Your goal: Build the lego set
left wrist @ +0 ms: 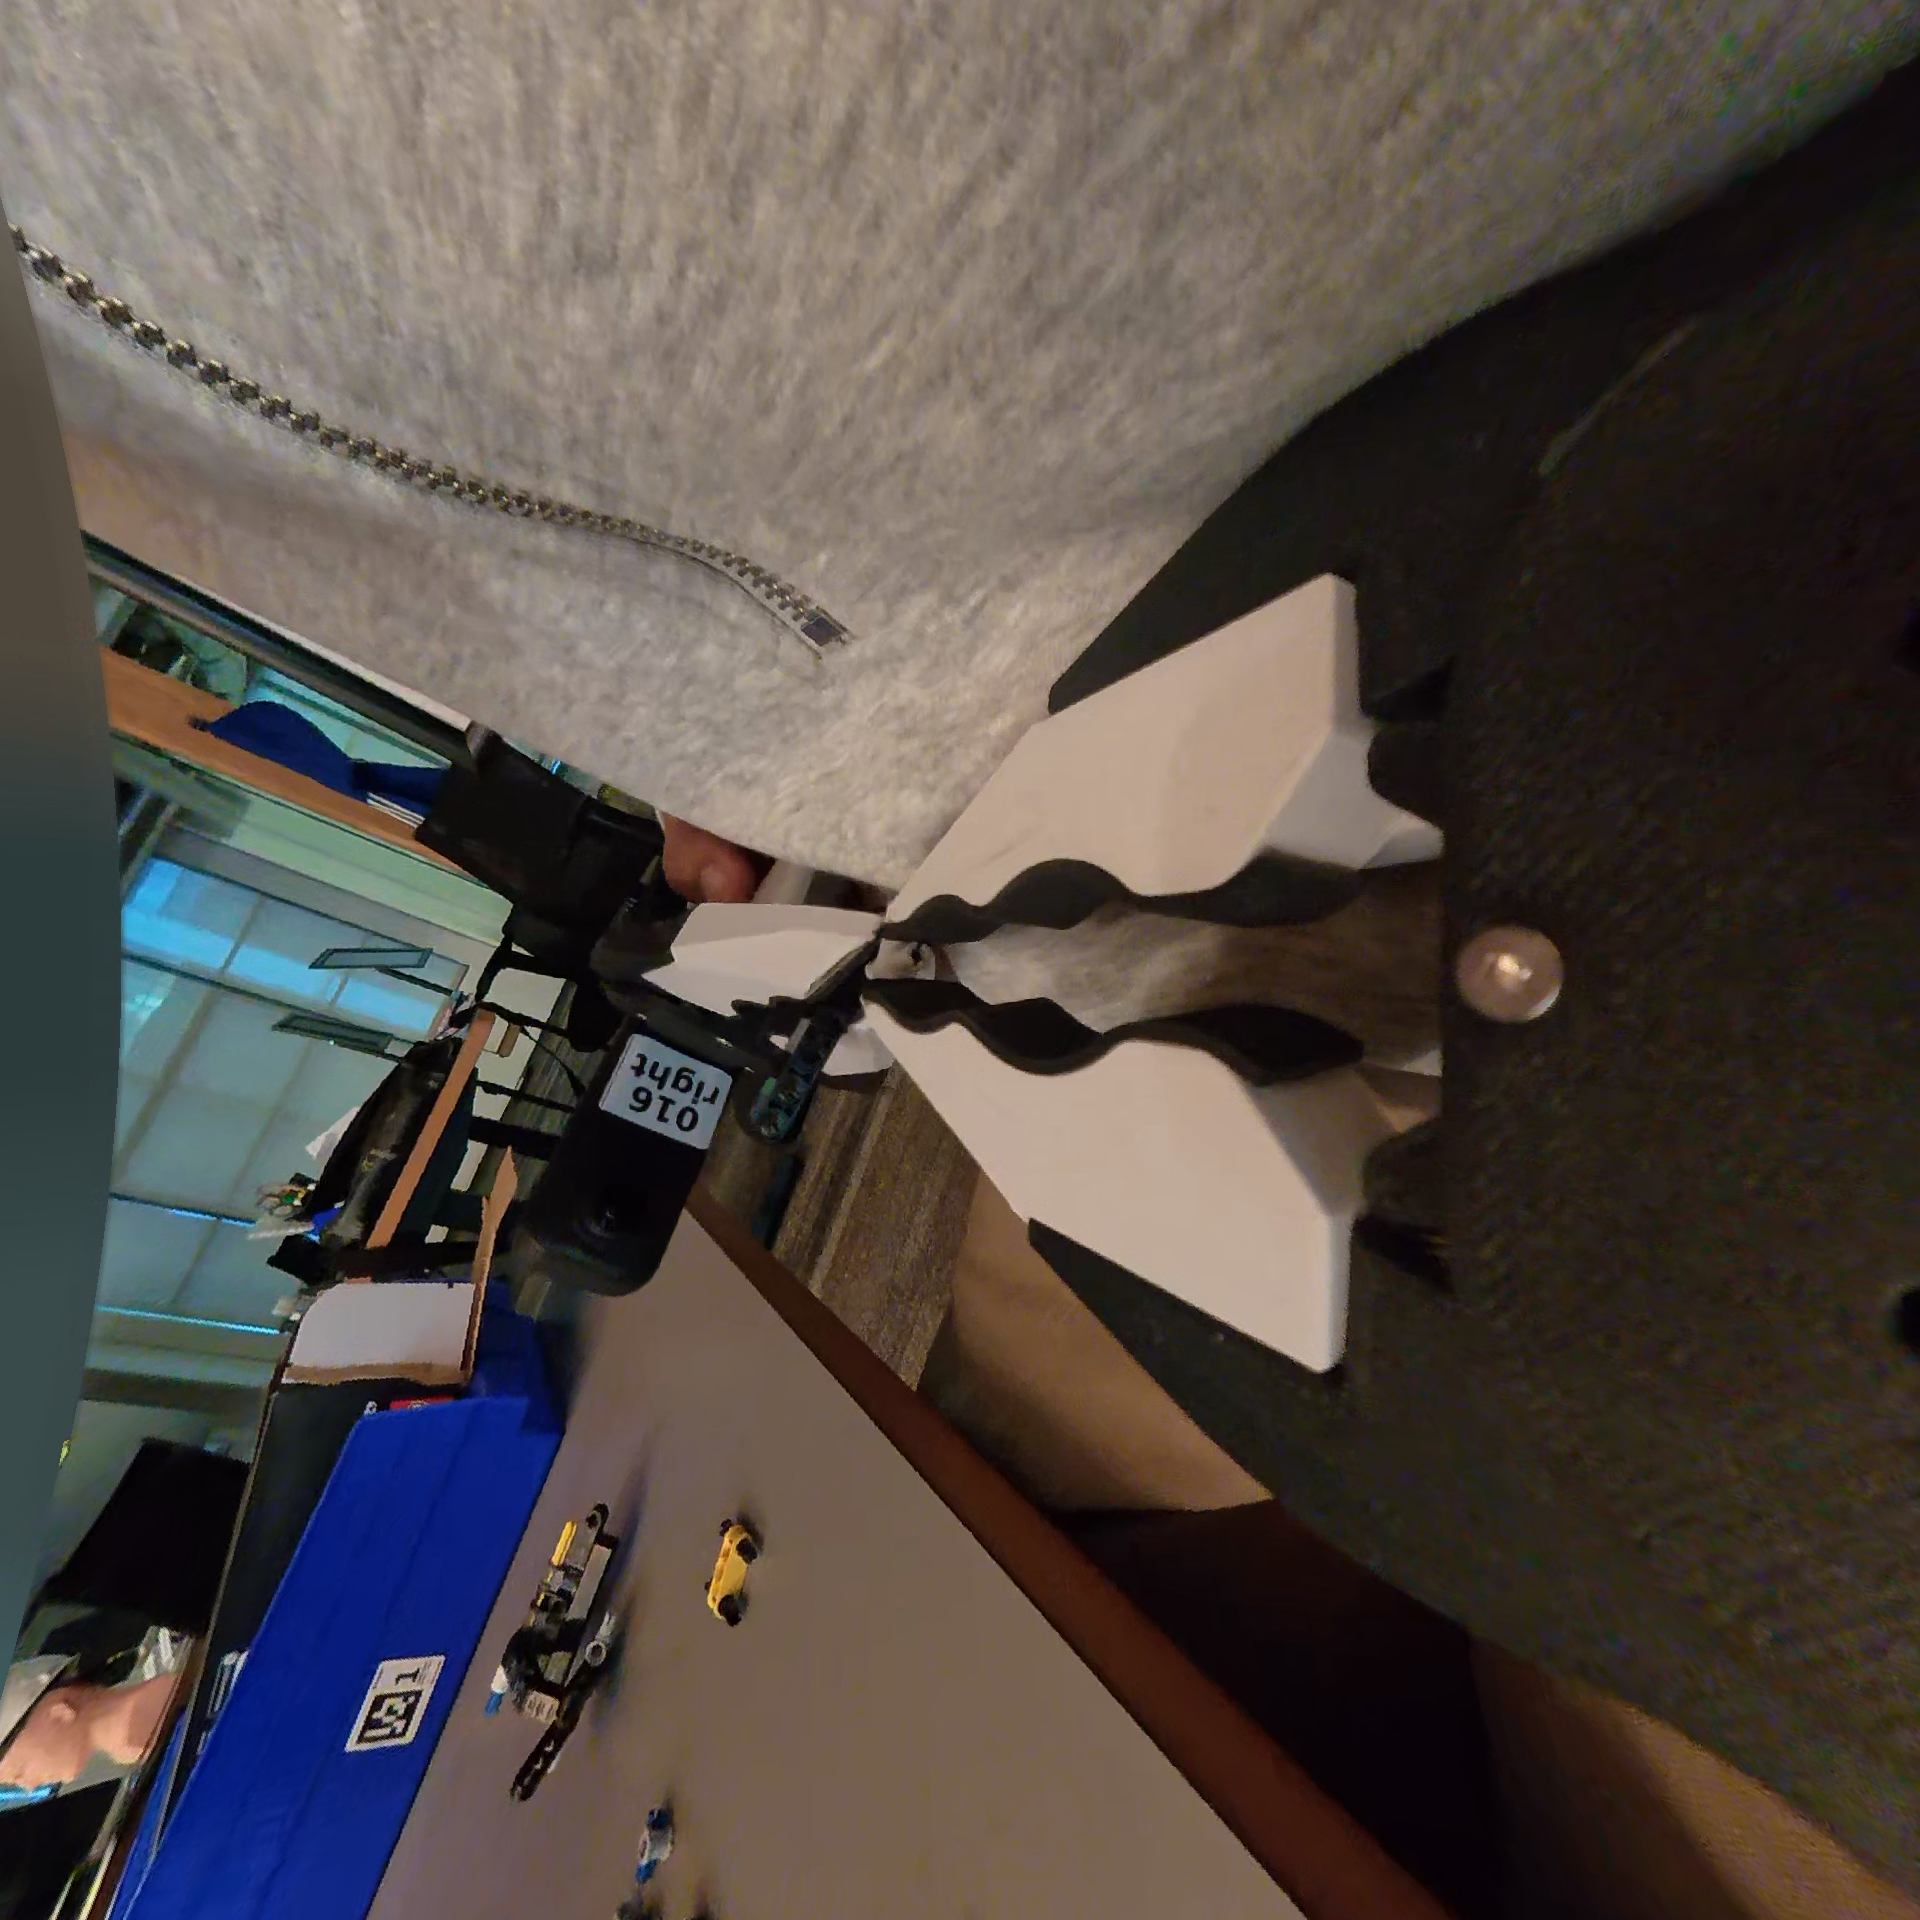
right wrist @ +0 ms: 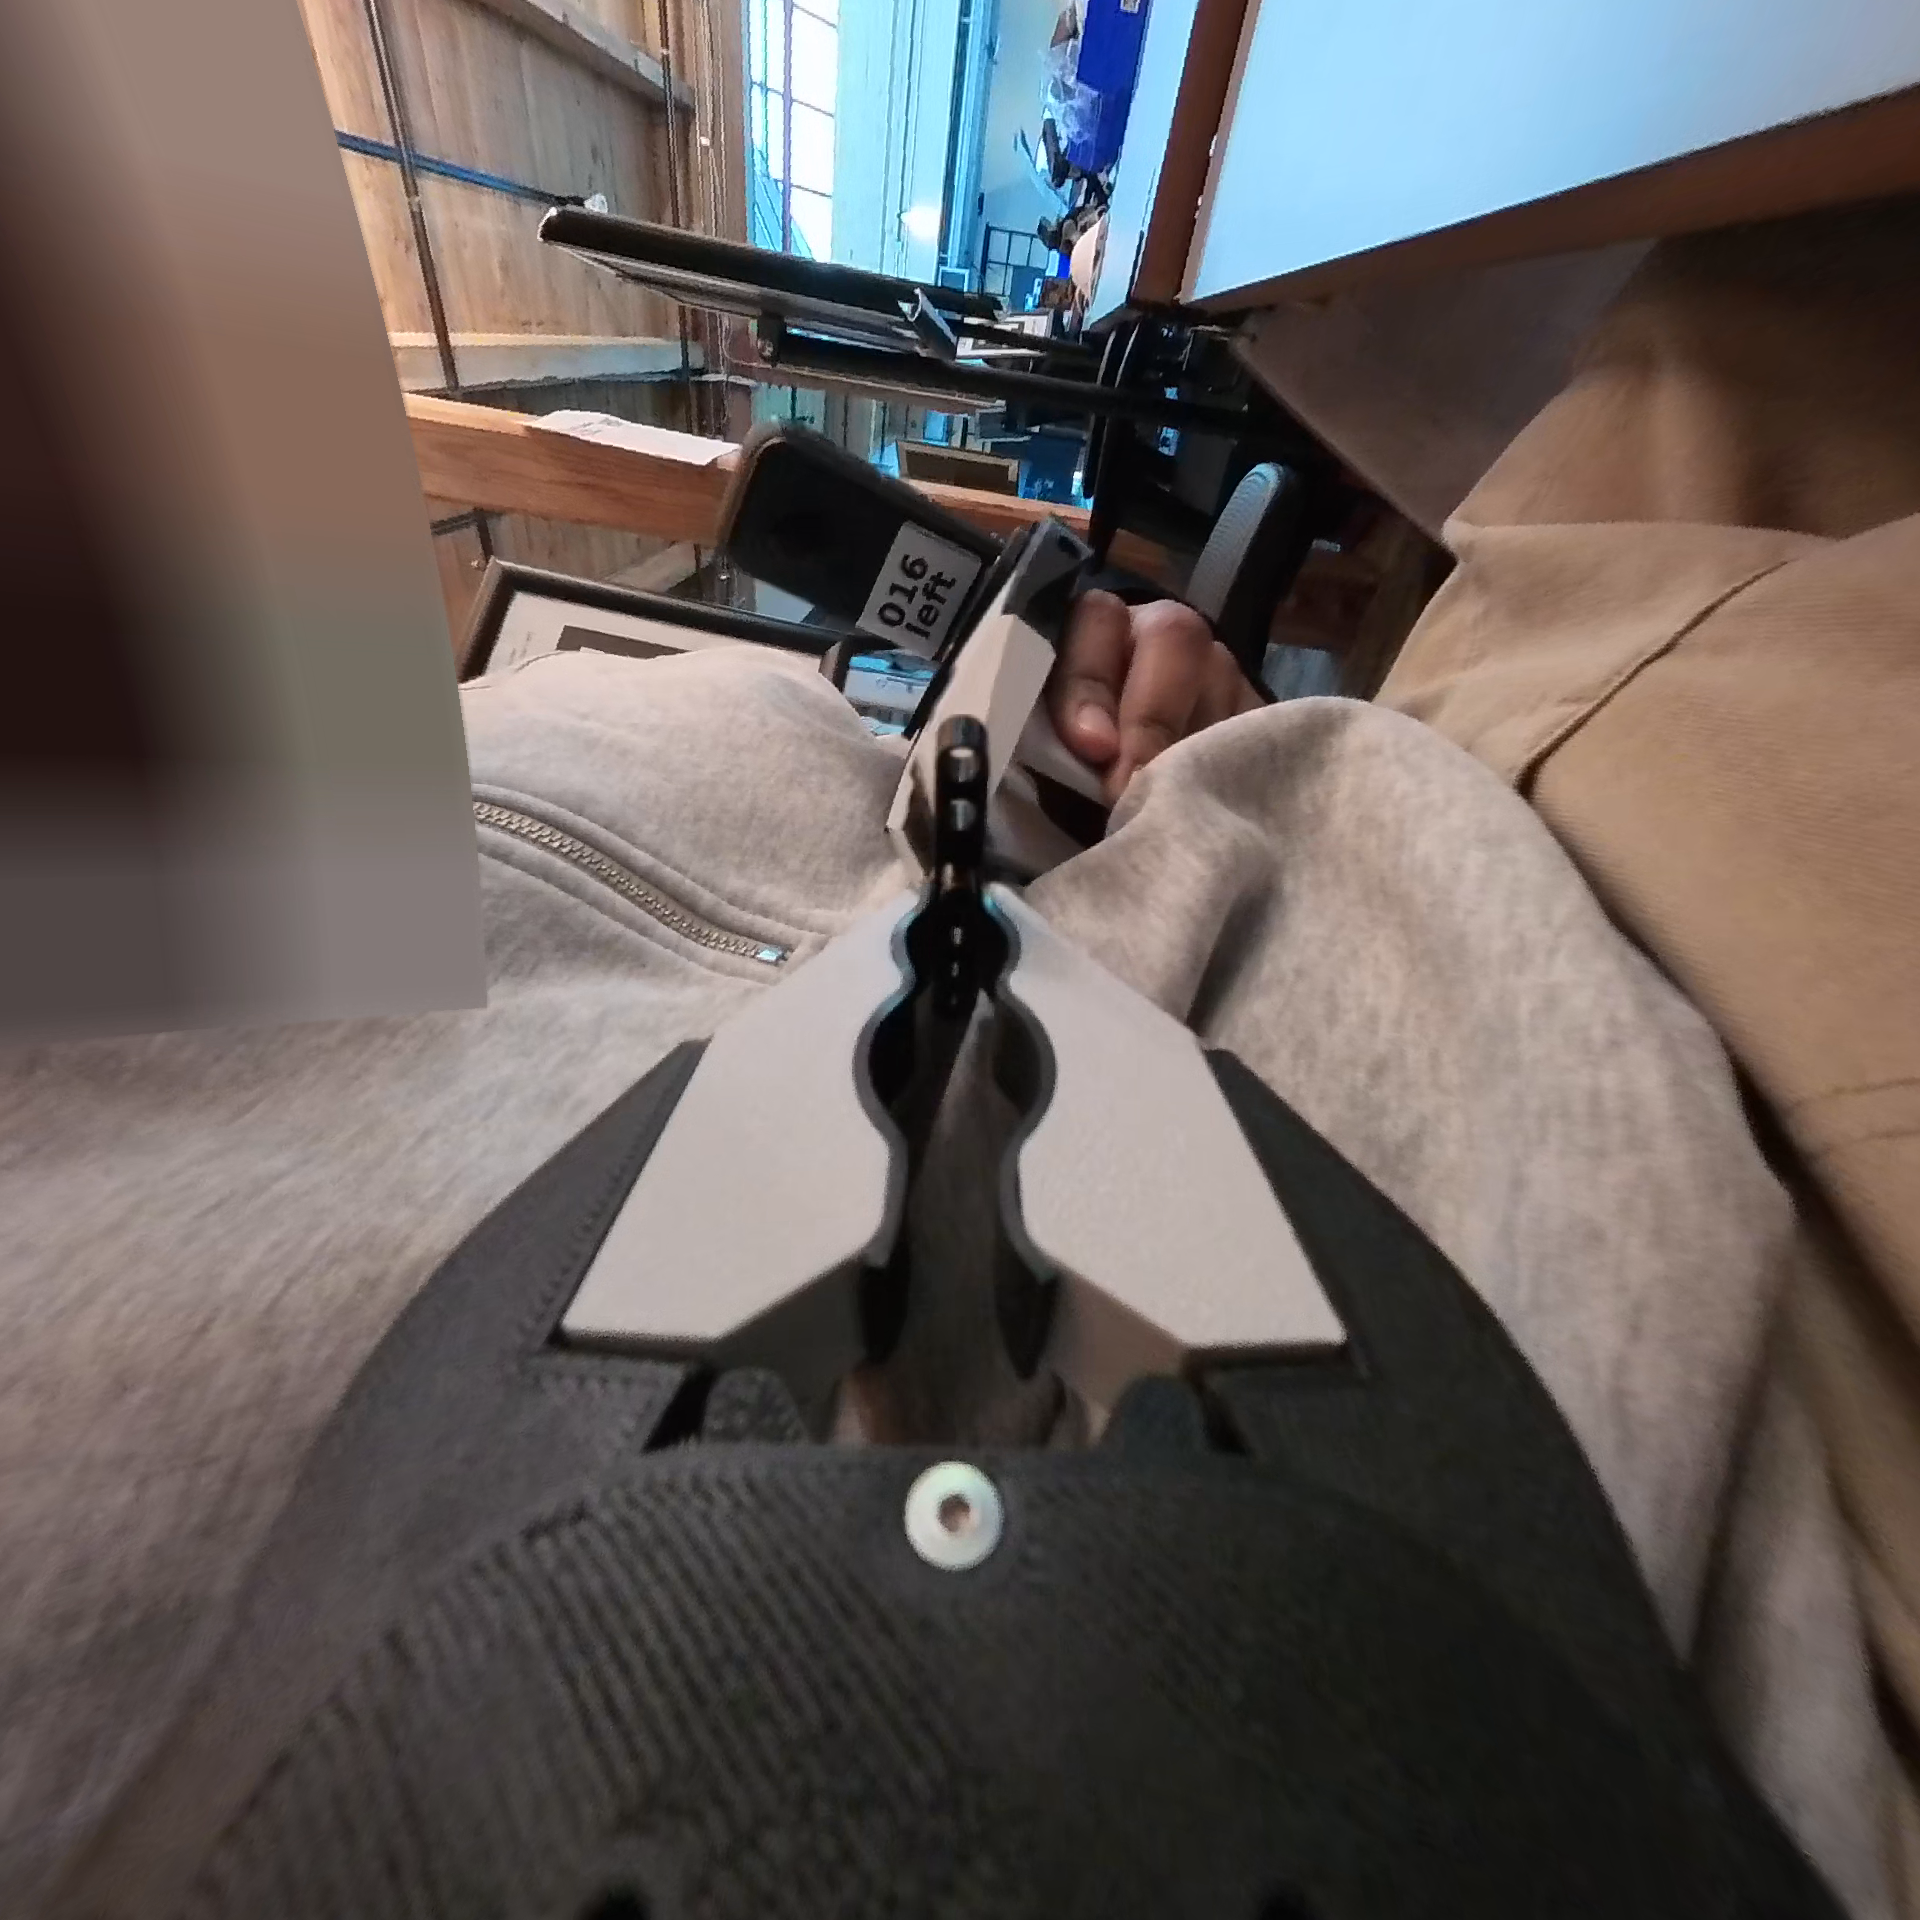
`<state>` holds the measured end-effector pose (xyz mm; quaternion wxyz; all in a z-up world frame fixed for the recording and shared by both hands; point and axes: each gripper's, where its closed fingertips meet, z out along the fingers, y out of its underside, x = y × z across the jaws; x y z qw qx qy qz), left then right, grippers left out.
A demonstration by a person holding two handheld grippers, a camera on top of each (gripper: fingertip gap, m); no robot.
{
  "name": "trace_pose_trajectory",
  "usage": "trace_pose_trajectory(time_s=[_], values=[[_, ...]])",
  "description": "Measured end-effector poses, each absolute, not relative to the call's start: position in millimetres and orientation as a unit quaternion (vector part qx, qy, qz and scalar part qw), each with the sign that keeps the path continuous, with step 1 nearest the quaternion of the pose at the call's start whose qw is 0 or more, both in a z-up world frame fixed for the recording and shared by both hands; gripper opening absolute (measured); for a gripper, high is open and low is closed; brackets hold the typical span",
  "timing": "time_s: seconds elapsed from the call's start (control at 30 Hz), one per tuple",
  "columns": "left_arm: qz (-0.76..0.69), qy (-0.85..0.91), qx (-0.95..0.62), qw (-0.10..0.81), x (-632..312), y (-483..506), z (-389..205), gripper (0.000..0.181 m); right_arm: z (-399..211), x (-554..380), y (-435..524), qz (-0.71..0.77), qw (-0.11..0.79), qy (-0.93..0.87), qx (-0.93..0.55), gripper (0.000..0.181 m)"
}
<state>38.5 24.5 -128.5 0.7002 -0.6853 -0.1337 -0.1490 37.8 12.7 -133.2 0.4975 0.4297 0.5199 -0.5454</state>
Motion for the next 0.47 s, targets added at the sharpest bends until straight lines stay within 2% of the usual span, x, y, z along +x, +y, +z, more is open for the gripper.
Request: trace_pose_trajectory(time_s=[0.17, 0.27, 0.33, 0.47], values=[[-0.166, -0.165, -0.662, 0.712, 27, 19, -127, 0.006, -133, 24, 20, -0.559, 0.481, 0.508, 0.446, 0.004], [-0.164, -0.192, -0.644, 0.723, 14, 14, -126, 0.005, -136, -9, 38, -0.568, 0.419, 0.531, 0.469, 0.004], [-0.157, -0.2, -0.639, 0.726, 8, 13, -127, 0.005, -150, -37, 55, -0.54, 0.311, 0.617, 0.48, 0.004], [-0.146, -0.203, -0.636, 0.73, 1, 14, -127, 0.005, -191, -85, 94, -0.367, 0.038, 0.825, 0.427, 0.005]])
